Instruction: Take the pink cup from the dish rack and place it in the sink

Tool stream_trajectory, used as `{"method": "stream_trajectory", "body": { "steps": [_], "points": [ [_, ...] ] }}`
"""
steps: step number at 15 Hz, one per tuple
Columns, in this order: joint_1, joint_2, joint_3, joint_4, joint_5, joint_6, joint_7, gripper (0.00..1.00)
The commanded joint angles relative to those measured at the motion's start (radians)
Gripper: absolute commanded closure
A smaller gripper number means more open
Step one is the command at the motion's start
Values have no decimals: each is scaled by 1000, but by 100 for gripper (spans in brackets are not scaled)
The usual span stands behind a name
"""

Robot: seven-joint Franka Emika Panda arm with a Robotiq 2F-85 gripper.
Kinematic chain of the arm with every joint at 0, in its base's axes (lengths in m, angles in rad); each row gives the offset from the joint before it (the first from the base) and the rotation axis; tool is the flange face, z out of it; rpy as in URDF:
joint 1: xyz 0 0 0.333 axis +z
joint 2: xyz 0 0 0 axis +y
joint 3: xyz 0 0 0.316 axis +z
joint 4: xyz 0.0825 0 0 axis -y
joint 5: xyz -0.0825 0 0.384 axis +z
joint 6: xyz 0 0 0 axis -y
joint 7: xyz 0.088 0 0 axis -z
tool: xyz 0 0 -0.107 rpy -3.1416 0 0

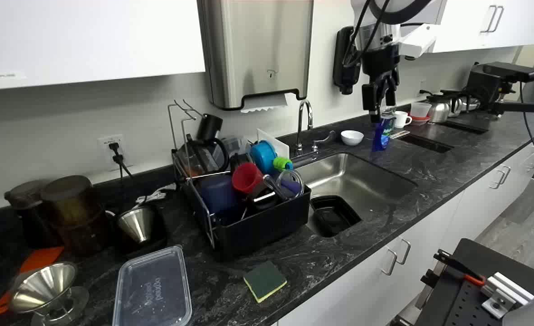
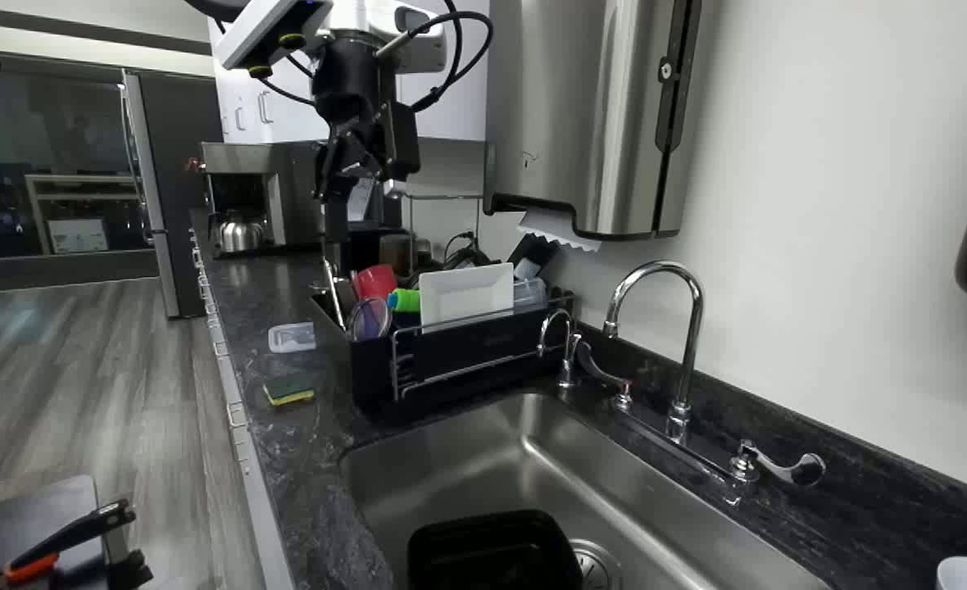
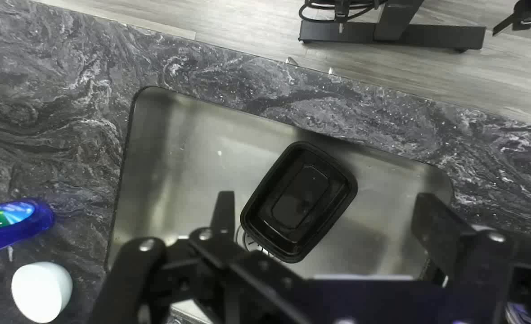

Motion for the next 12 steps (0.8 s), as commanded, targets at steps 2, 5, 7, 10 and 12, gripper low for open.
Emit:
{"method": "stream_trajectory", "body": {
  "steps": [2, 5, 7, 10, 12],
  "points": [
    [8, 0, -7, 2, -1, -3, 2, 0],
    [8, 0, -7, 2, -1, -3, 2, 0],
    [8, 0, -7, 2, -1, -3, 2, 0],
    [8, 0, -7, 2, -1, -3, 2, 0],
    [14, 2, -8, -2, 18, -1, -9, 0]
  ]
}}
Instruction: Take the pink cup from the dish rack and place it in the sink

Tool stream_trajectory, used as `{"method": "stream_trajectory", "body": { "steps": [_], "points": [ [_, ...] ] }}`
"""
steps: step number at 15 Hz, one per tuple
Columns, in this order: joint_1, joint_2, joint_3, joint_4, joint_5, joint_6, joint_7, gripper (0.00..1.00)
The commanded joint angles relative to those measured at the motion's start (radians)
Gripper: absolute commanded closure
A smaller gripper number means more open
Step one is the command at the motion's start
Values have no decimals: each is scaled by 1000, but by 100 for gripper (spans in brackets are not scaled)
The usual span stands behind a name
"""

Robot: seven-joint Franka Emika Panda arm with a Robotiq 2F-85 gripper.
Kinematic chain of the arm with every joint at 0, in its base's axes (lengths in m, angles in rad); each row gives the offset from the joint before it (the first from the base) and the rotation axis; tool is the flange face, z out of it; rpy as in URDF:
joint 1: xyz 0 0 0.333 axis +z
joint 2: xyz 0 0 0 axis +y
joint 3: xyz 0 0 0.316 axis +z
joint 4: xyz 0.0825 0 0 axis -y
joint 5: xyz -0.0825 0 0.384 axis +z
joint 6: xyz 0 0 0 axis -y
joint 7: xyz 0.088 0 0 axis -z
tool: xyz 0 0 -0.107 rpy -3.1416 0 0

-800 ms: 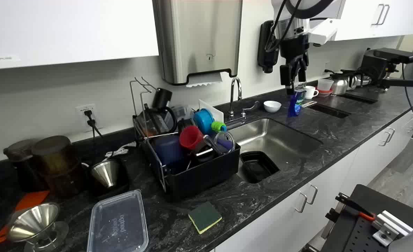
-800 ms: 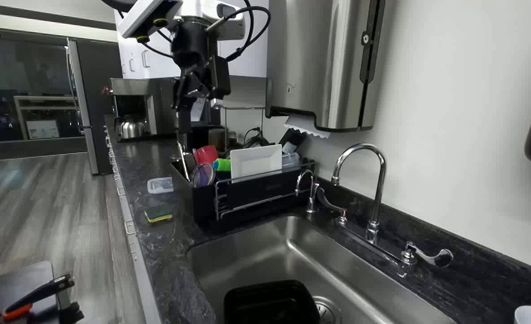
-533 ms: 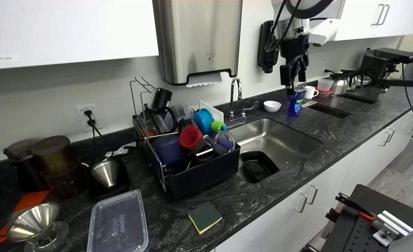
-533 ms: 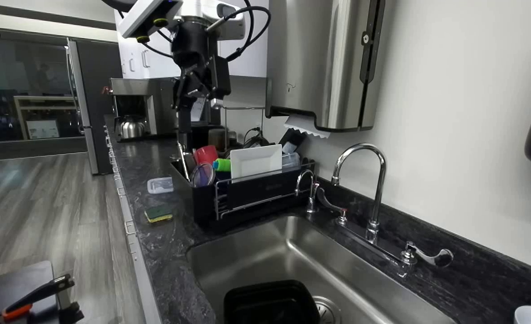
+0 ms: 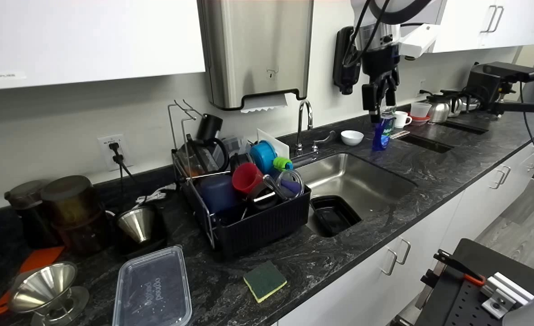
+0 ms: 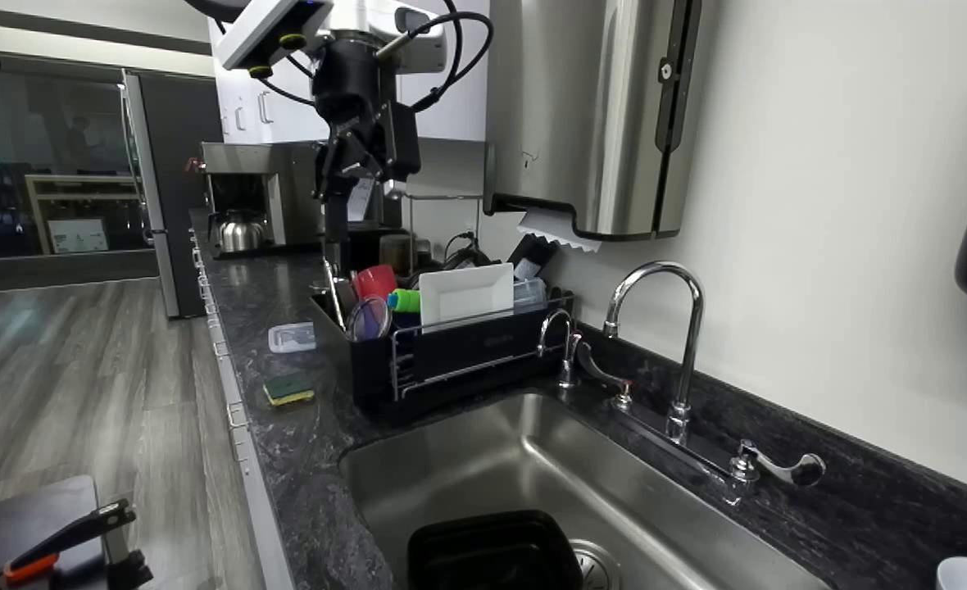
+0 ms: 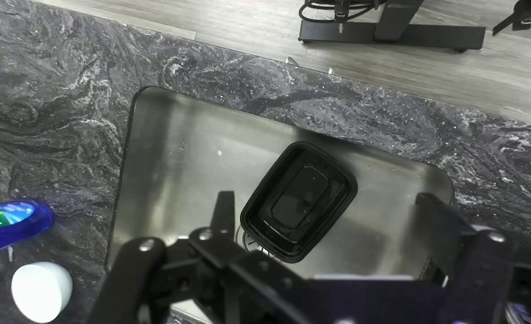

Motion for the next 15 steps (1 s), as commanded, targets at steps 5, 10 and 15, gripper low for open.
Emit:
{"method": "stream_trajectory", "body": {
  "steps": [5, 10, 15],
  "points": [
    [79, 16, 24, -24, 75, 61, -18, 0],
    [147, 67, 80, -19, 126, 171, 3, 0],
    [174, 147, 127, 2, 135, 271, 91, 0]
  ]
}}
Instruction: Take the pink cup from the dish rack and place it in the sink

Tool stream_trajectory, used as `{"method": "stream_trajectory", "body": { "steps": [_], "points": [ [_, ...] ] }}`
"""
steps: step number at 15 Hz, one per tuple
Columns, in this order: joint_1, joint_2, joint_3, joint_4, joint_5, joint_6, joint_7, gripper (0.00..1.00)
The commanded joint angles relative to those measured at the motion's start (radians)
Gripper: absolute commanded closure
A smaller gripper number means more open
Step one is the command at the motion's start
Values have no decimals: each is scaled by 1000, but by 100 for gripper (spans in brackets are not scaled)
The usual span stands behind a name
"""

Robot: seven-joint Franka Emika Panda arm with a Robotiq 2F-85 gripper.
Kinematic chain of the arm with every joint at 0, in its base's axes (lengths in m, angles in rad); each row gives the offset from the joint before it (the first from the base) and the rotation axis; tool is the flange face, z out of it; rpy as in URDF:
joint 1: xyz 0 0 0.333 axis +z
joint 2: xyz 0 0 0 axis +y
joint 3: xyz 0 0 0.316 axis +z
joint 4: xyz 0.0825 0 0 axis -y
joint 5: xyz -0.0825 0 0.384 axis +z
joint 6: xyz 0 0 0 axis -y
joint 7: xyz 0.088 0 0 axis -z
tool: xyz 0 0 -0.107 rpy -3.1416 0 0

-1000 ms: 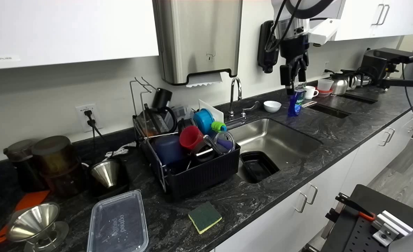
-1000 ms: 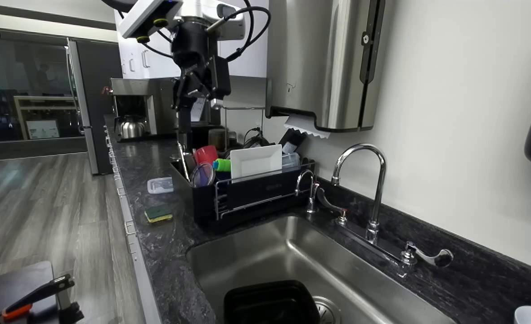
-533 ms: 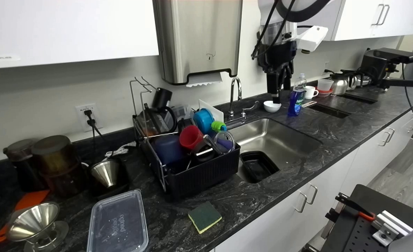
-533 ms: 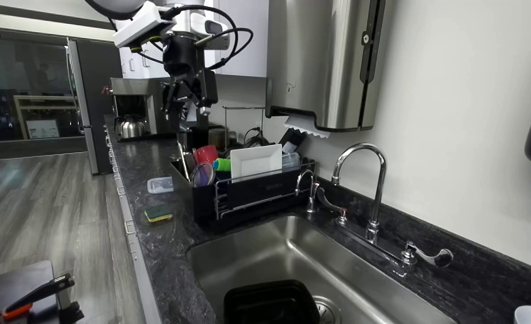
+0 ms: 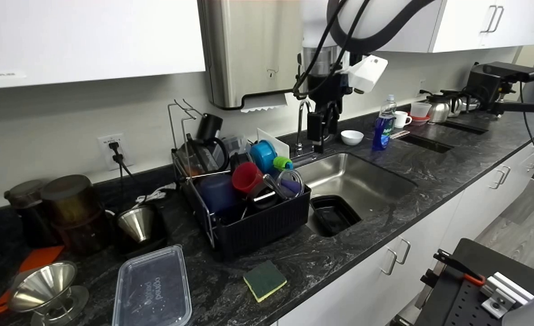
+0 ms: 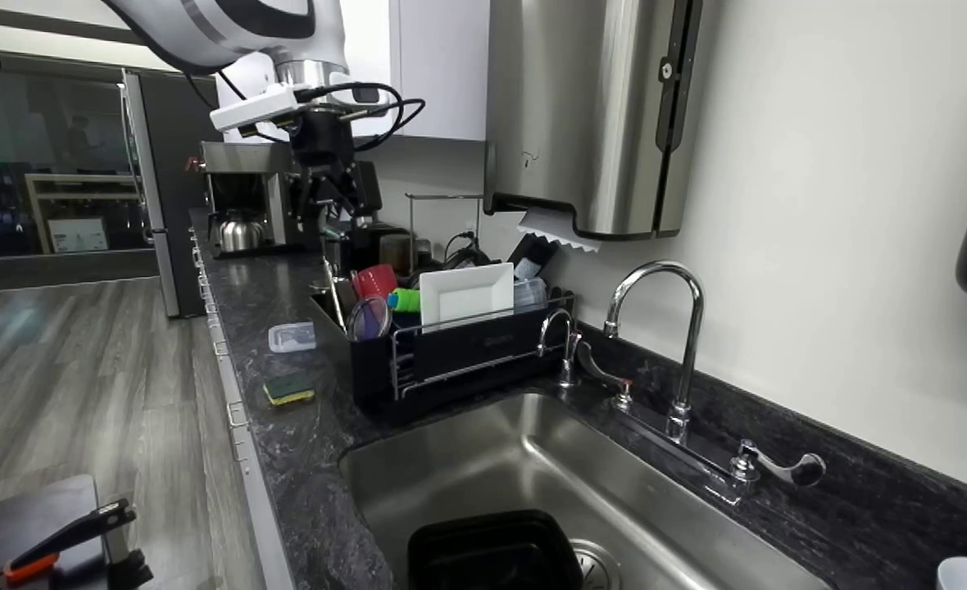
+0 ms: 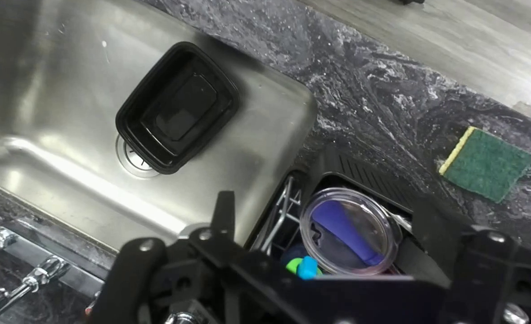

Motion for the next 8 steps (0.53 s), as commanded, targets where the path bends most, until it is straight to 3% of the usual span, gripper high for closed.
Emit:
{"method": "stream_trajectory", "body": {
  "steps": [1, 8],
  "points": [
    [5, 63, 27, 30, -1, 47, 61, 0],
    [30, 165, 69, 116, -29, 69, 218, 0]
  ]
}}
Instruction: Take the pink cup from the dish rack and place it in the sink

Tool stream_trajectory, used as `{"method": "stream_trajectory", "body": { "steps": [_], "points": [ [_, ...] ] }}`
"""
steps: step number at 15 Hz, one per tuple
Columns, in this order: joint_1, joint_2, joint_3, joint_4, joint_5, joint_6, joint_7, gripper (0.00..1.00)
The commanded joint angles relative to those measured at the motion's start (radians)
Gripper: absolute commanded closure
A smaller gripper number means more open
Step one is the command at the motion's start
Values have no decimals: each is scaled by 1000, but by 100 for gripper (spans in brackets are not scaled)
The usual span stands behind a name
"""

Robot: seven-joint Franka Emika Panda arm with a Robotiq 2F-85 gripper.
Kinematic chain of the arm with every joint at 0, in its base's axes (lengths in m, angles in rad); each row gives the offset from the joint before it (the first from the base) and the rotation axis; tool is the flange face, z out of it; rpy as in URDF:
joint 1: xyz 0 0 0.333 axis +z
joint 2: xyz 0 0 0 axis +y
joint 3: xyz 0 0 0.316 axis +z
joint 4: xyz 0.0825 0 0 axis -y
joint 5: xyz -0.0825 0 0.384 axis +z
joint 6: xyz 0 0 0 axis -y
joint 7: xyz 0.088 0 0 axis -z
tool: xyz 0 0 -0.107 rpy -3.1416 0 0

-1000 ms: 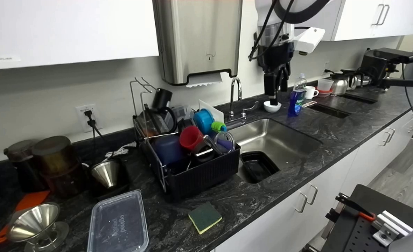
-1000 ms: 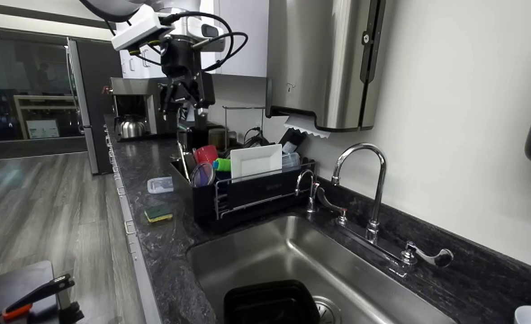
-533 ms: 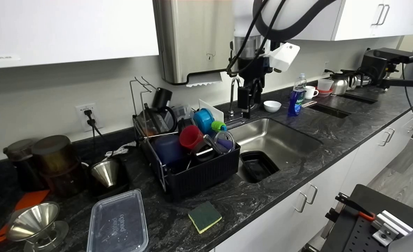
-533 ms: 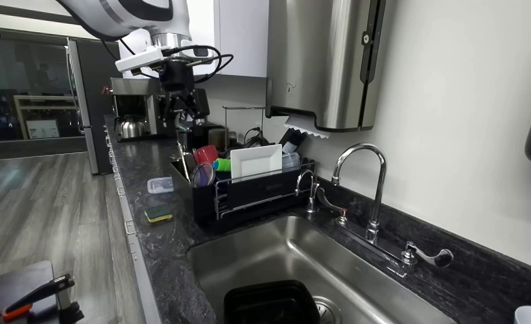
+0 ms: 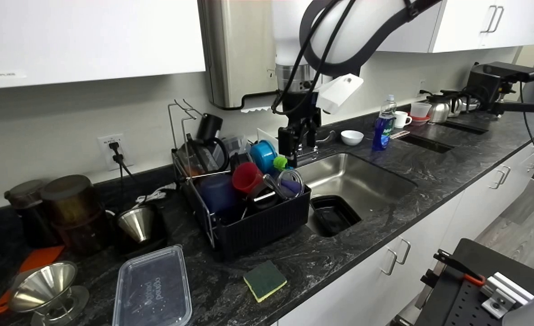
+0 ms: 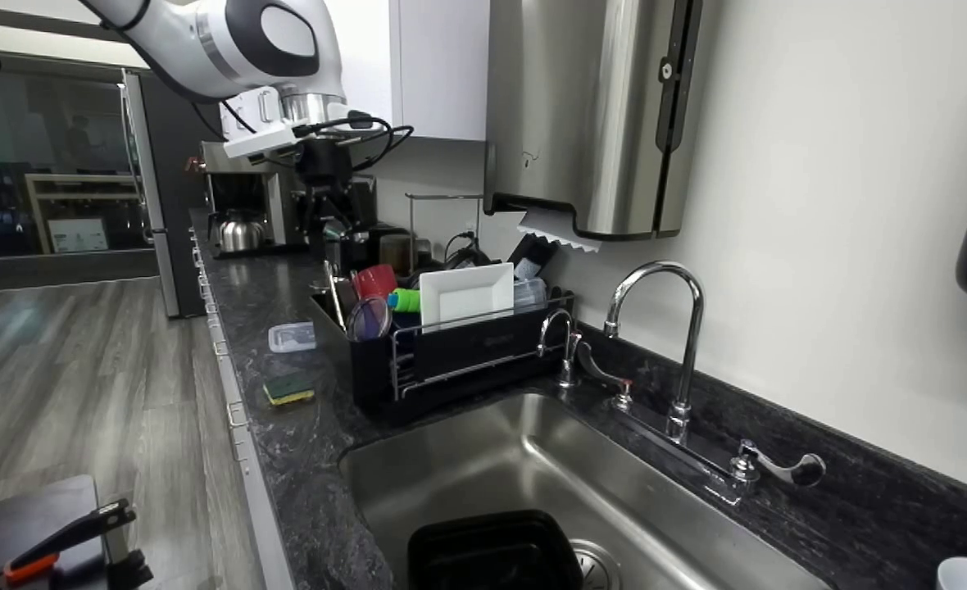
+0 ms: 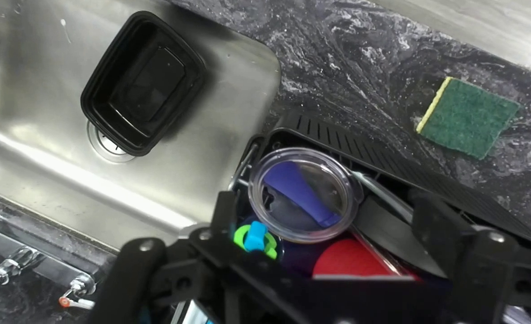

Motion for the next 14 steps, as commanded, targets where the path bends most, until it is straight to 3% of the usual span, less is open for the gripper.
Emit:
{"method": "stream_trajectory", "body": {
  "steps": [1, 8, 14],
  "points": [
    [8, 56, 13, 76, -20, -8, 78, 0],
    [44, 131, 20, 175, -59, 3, 228, 0],
    [78, 155, 15, 166, -182, 64, 377, 0]
  ]
}}
